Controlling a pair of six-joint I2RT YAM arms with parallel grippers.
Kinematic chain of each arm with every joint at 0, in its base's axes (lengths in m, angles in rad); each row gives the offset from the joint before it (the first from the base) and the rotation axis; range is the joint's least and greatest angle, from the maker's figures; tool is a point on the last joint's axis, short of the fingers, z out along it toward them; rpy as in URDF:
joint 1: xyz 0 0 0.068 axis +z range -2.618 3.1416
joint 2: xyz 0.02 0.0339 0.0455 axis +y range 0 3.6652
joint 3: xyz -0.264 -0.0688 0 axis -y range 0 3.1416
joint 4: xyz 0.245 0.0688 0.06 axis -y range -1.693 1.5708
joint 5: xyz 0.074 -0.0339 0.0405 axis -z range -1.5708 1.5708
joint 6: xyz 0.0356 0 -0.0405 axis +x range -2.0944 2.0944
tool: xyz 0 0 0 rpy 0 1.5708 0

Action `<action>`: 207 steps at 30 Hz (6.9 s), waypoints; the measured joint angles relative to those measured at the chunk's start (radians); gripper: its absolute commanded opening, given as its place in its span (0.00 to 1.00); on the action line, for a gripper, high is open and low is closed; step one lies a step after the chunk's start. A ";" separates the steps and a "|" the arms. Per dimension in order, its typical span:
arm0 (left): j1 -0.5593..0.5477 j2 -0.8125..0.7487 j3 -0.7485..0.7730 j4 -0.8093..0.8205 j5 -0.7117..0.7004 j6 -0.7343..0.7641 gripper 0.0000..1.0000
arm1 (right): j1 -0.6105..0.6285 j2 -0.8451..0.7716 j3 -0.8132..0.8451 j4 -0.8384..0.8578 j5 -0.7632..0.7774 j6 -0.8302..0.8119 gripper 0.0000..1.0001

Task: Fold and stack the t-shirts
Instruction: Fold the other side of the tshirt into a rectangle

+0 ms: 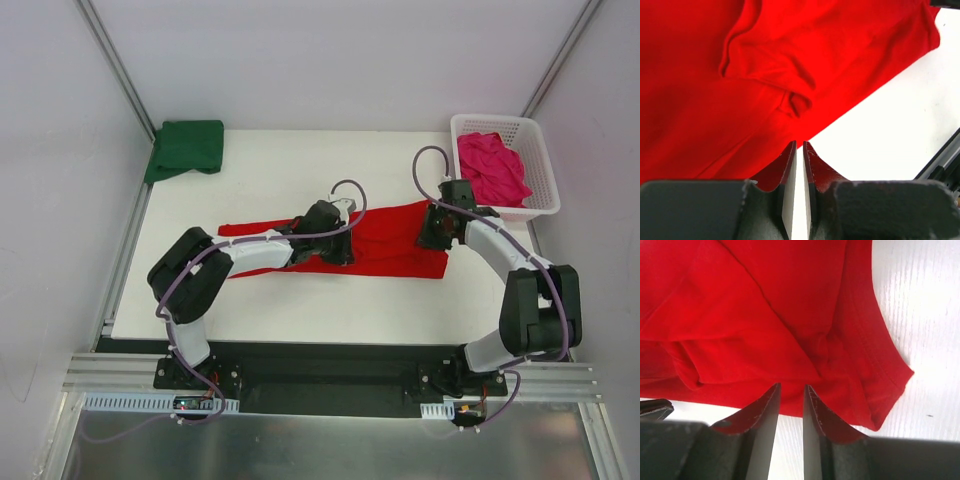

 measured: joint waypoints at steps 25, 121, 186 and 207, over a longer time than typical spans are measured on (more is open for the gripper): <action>-0.040 0.084 0.045 0.088 0.002 -0.029 0.38 | -0.004 0.092 0.047 0.012 -0.001 -0.020 0.29; -0.033 0.160 0.069 0.103 -0.108 0.037 0.00 | -0.013 0.204 0.092 -0.054 -0.003 -0.035 0.01; -0.039 -0.216 -0.198 0.019 -0.068 0.009 0.85 | -0.007 0.135 0.141 -0.182 0.130 -0.043 0.36; -0.039 -0.240 -0.195 -0.013 -0.081 0.014 0.73 | 0.148 0.002 -0.017 -0.080 0.010 -0.012 0.35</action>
